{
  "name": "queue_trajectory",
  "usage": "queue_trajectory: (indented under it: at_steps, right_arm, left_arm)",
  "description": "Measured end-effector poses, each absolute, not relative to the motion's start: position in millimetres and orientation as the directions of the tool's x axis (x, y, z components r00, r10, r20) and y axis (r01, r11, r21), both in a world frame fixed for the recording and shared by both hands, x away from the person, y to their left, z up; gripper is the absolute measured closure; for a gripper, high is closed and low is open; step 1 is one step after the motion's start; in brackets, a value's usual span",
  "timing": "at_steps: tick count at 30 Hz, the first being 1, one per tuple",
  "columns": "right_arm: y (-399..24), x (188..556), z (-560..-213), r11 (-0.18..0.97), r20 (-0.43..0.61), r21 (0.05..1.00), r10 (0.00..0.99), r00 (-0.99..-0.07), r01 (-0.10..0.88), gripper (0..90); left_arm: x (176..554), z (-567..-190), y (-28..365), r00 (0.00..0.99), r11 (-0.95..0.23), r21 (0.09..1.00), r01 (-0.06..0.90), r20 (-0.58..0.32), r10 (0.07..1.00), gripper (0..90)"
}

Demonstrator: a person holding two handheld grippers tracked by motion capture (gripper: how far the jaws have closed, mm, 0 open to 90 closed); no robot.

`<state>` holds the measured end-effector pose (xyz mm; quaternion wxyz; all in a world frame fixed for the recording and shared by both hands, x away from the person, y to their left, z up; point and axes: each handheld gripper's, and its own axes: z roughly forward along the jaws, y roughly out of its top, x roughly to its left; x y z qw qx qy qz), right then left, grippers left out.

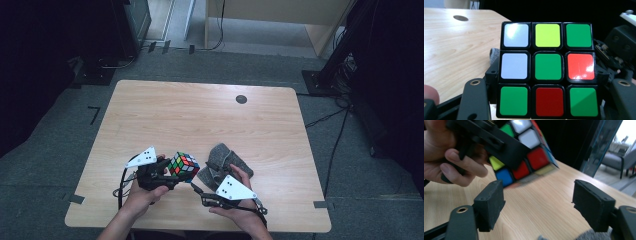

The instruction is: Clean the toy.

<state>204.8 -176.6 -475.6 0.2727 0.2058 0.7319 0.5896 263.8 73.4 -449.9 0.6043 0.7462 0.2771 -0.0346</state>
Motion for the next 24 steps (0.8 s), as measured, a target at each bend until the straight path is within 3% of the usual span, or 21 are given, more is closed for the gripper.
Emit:
queue_trajectory:
  at_steps: [8,15,20,24]
  right_arm:
    - [-165.4,199.1,-478.0,0.26,-0.258,0.959,0.62,-0.741,-0.116,22.0]
    - [-164.4,194.7,-477.9,0.336,-0.35,0.927,0.619,-0.703,-0.166,32.9]
    - [-168.2,195.8,-478.7,0.327,-0.312,0.937,0.619,-0.721,-0.125,33.2]
    - [-178.5,201.2,-479.0,0.293,-0.242,0.955,0.654,-0.716,-0.055,34.9]
  left_arm:
    - [265.7,-452.4,63.2,0.829,-0.147,0.841,0.521,-0.458,0.32,34.2]
    - [269.1,-453.4,60.8,0.805,-0.14,0.815,0.563,-0.502,0.316,33.7]
    - [267.1,-445.5,64.7,0.825,-0.116,0.844,0.524,-0.468,0.317,21.9]
    - [270.6,-442.2,80.2,0.824,-0.053,0.862,0.504,-0.462,0.327,20.2]
